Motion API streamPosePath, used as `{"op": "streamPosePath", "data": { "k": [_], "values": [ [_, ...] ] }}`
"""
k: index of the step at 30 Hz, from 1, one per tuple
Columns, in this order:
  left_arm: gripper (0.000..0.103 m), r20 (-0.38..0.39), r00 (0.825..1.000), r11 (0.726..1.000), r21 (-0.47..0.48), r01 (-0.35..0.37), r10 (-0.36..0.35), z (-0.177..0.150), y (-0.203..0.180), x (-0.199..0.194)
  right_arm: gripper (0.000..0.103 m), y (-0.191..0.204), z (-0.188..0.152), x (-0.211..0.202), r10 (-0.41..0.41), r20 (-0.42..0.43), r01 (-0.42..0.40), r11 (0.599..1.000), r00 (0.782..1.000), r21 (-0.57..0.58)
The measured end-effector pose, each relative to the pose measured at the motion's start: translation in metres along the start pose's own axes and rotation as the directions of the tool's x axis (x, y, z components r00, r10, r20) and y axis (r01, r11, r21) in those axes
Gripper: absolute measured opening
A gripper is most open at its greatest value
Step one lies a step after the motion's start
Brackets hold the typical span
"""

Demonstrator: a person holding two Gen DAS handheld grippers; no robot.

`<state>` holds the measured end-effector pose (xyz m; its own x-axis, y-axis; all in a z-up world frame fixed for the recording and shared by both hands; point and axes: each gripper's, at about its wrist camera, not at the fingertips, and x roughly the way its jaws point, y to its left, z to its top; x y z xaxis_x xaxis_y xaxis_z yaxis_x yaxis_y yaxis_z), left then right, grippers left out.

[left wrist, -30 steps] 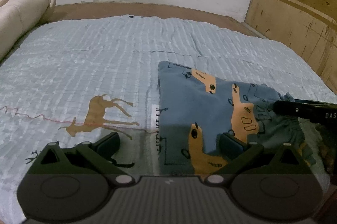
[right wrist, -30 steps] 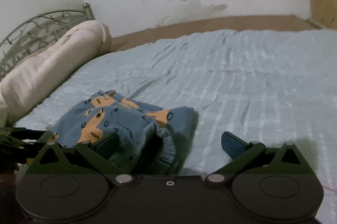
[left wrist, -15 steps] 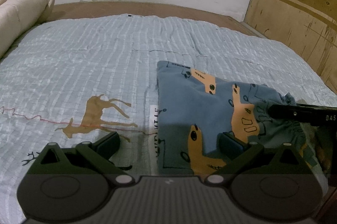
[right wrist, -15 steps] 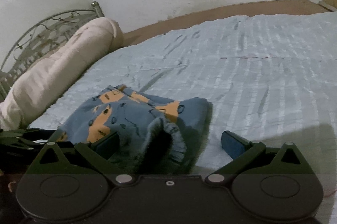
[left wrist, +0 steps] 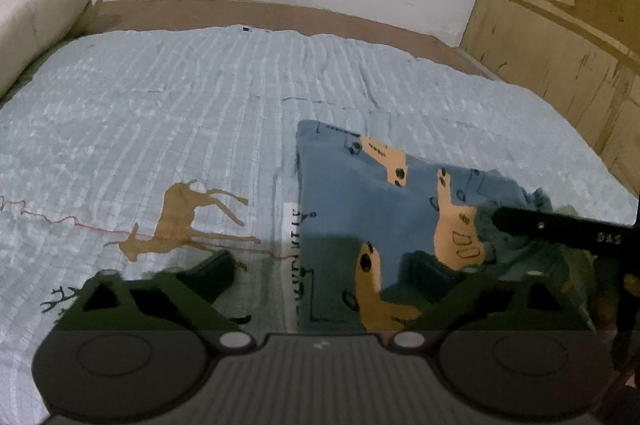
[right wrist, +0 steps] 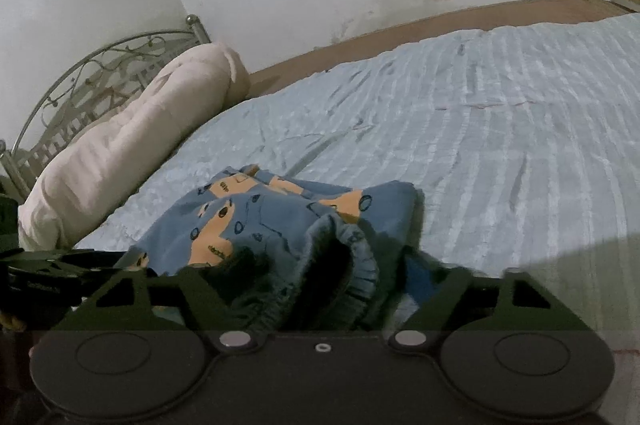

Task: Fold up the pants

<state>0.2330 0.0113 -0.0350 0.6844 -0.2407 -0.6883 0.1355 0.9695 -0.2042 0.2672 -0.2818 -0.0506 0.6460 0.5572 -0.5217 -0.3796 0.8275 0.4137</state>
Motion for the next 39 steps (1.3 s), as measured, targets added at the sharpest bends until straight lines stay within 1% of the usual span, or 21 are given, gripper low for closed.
{"op": "streamPosePath", "data": {
  "k": [1,2,4,5,6,7,8,9,11,12,17,22,26,30,32,33,34,35,36,37,39],
  "values": [
    [0.082,0.000,1.000,1.000,-0.003,0.005,-0.005,0.001,0.000,-0.001,0.068,-0.001,0.000,-0.001,-0.001,0.004,0.001,1.000,1.000,0.005],
    [0.079,-0.003,1.000,1.000,-0.006,0.013,-0.013,0.001,0.000,-0.001,0.061,-0.001,-0.001,-0.002,0.000,0.008,0.000,1.000,1.000,0.008],
    [0.065,-0.010,0.999,0.999,-0.018,0.037,-0.038,0.003,0.001,-0.001,0.052,0.000,-0.002,-0.004,0.002,0.015,-0.002,1.000,1.000,0.005],
    [0.060,-0.016,0.999,0.998,-0.024,0.050,-0.050,0.003,0.000,-0.001,0.049,0.001,-0.002,-0.004,0.002,0.016,-0.002,1.000,1.000,0.000],
    [0.047,-0.021,0.998,0.997,-0.032,0.064,-0.065,0.003,0.000,0.000,0.047,0.003,-0.003,-0.004,-0.002,0.019,0.002,1.000,1.000,-0.010],
    [0.036,-0.023,0.997,0.997,-0.038,0.073,-0.074,0.004,-0.001,0.000,0.044,0.005,-0.003,-0.005,-0.008,0.022,0.008,1.000,1.000,-0.021],
    [0.031,-0.017,0.998,0.997,-0.038,0.066,-0.067,0.004,-0.003,-0.001,0.038,0.007,-0.004,-0.005,-0.012,0.026,0.012,0.999,1.000,-0.031],
    [0.019,-0.008,0.998,0.998,-0.026,0.064,-0.064,0.005,-0.005,-0.002,0.035,0.009,-0.004,-0.007,-0.018,0.036,0.019,0.999,0.999,-0.041],
    [0.017,0.010,0.998,0.998,-0.020,0.064,-0.064,0.008,-0.008,-0.006,0.025,0.014,-0.004,-0.010,-0.027,0.057,0.031,0.998,0.998,-0.058],
    [0.017,0.023,0.998,0.998,-0.016,0.066,-0.065,0.010,-0.010,-0.009,0.023,0.017,-0.003,-0.013,-0.029,0.066,0.033,0.997,0.997,-0.069],
    [0.016,0.097,0.993,0.998,-0.002,0.067,-0.066,0.023,-0.013,-0.019,0.021,0.035,0.009,-0.021,-0.043,0.135,0.060,0.991,0.990,-0.119],
    [0.016,0.160,0.987,0.999,-0.025,0.034,-0.030,0.040,-0.011,-0.007,0.021,0.041,0.026,-0.013,-0.077,0.208,0.103,0.987,0.975,-0.121],
    [0.017,0.128,0.992,0.998,-0.058,0.008,0.000,0.045,-0.006,0.017,0.021,0.039,0.035,0.005,-0.101,0.208,0.125,0.986,0.973,-0.106],
    [0.018,0.093,0.996,0.997,-0.079,-0.011,0.018,0.039,0.001,0.031,0.021,0.034,0.039,0.026,-0.129,0.166,0.149,0.982,0.978,-0.114],
    [0.020,0.086,0.996,0.997,-0.079,-0.015,0.022,0.037,0.001,0.033,0.021,0.031,0.040,0.032,-0.136,0.148,0.154,0.981,0.979,-0.115],
    [0.024,0.085,0.996,0.997,-0.078,-0.019,0.025,0.036,0.001,0.033,0.022,0.031,0.041,0.034,-0.138,0.140,0.155,0.981,0.980,-0.115],
    [0.030,0.086,0.996,0.996,-0.080,-0.026,0.033,0.036,0.001,0.031,0.023,0.030,0.040,0.035,-0.140,0.136,0.156,0.981,0.981,-0.115],
    [0.035,0.087,0.995,0.996,-0.083,-0.032,0.039,0.036,0.000,0.028,0.026,0.031,0.039,0.035,-0.142,0.135,0.158,0.980,0.981,-0.118],
    [0.047,0.087,0.995,0.996,-0.083,-0.033,0.041,0.036,0.000,0.026,0.029,0.032,0.039,0.035,-0.148,0.134,0.164,0.979,0.980,-0.121],
    [0.059,0.089,0.995,0.996,-0.085,-0.033,0.040,0.037,0.001,0.022,0.036,0.034,0.038,0.033,-0.159,0.138,0.176,0.976,0.978,-0.125],
    [0.068,0.103,0.993,0.996,-0.085,-0.040,0.048,0.037,-0.001,0.012,0.048,0.038,0.035,0.027,-0.188,0.154,0.210,0.968,0.970,-0.137]
  ]
}}
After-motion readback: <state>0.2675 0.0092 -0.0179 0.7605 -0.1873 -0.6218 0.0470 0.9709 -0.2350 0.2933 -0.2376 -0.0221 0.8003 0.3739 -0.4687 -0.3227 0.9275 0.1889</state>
